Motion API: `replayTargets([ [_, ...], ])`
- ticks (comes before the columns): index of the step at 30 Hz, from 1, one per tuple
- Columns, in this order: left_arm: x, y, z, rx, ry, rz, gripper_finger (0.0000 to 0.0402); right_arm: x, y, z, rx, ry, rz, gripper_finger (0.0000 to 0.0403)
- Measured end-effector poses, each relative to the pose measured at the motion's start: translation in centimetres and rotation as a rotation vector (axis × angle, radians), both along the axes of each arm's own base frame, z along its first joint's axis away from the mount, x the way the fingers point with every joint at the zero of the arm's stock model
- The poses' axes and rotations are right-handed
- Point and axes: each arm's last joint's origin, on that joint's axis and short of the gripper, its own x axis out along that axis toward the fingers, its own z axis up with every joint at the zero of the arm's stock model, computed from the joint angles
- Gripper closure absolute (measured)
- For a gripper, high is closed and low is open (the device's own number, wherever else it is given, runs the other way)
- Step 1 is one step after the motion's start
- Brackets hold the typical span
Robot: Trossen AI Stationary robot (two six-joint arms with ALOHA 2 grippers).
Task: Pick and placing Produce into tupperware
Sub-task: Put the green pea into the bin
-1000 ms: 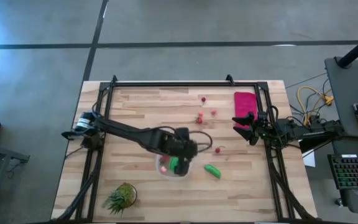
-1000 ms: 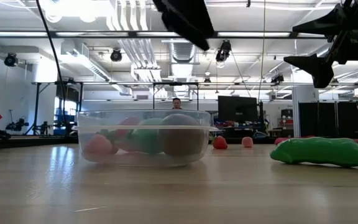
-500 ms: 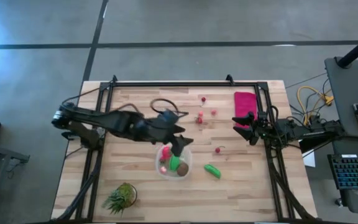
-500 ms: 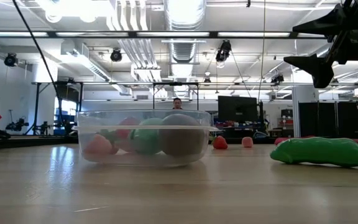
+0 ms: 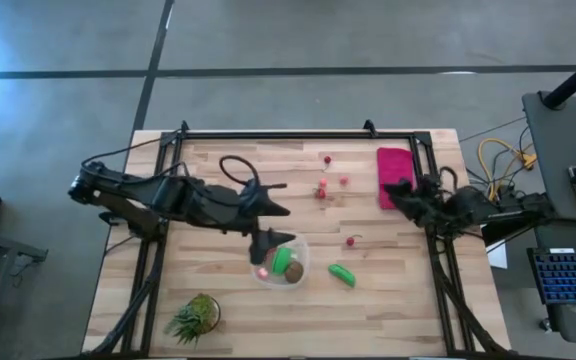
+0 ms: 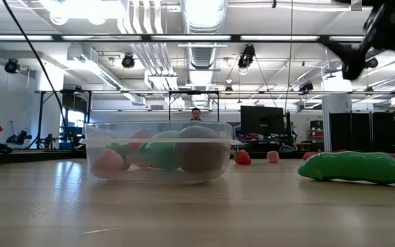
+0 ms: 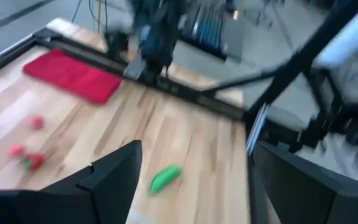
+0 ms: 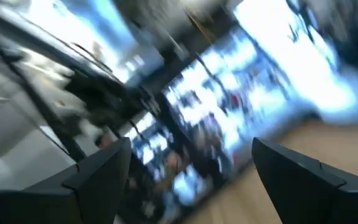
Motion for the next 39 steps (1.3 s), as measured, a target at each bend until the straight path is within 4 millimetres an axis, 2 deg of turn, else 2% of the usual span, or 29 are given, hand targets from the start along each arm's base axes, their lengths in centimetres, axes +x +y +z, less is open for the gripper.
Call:
replayTargets([
  [4,-2.6,1.0,-1.3,0.041,0.035,-0.063,0.0107,-1.0,-0.1,2.0,-0.3,-0.168,-0.174,0.0076],
  [6,-4.0,1.5,-1.9,0.059,-0.008,-0.109,0.0107,-1.1,-0.1,2.5,-0.379,-0.195,-0.236,0.0076],
  [9,-6.5,2.2,-2.8,0.074,-0.119,-0.194,0.0107,-0.7,-0.1,2.2,-0.332,-0.166,-0.198,0.0076],
  [12,-9.3,3.2,-4.6,0.072,-0.172,-0.216,0.0107,0.6,0.2,1.5,-0.166,-0.062,-0.025,0.0076],
  [14,-10.9,3.9,-6.0,0.071,-0.194,-0.199,0.0107,1.5,0.4,1.8,-0.081,-0.009,0.053,0.0076],
  [16,-12.5,4.4,-7.3,0.068,-0.218,-0.187,0.0107,2.6,0.5,3.2,-0.083,0.017,0.055,0.0076],
  [20,-15.2,5.3,-9.5,0.063,-0.261,-0.161,0.0107,5.3,0.8,7.7,-0.318,0.076,-0.043,0.0076],
  [23,-16.2,5.8,-11.2,0.058,-0.32,-0.125,0.0107,7.3,0.7,10.0,-0.393,0.211,-0.123,0.0076],
  [26,-16.4,6.1,-13.1,0.06,-0.415,-0.095,0.0107,8.4,-0.4,11.3,-0.252,0.361,-0.253,0.0076],
  [29,-16.7,6.3,-15.4,0.067,-0.461,-0.077,0.0107,8.5,-1.3,11.9,-0.206,0.438,-0.282,0.0076],
  [32,-17.4,6.6,-17.5,0.034,-0.494,-0.059,0.0107,8.2,-1.6,13.1,-0.225,0.412,-0.224,0.0076],
  [36,-18.2,6.7,-19.7,0.012,-0.517,-0.043,0.0107,6.7,-1.7,15.0,-0.274,0.347,-0.234,0.0076],
  [39,-18.6,6.9,-21.2,0.001,-0.525,-0.002,0.0107,5.3,-1.6,15.9,-0.327,0.366,-0.244,0.0076],
])
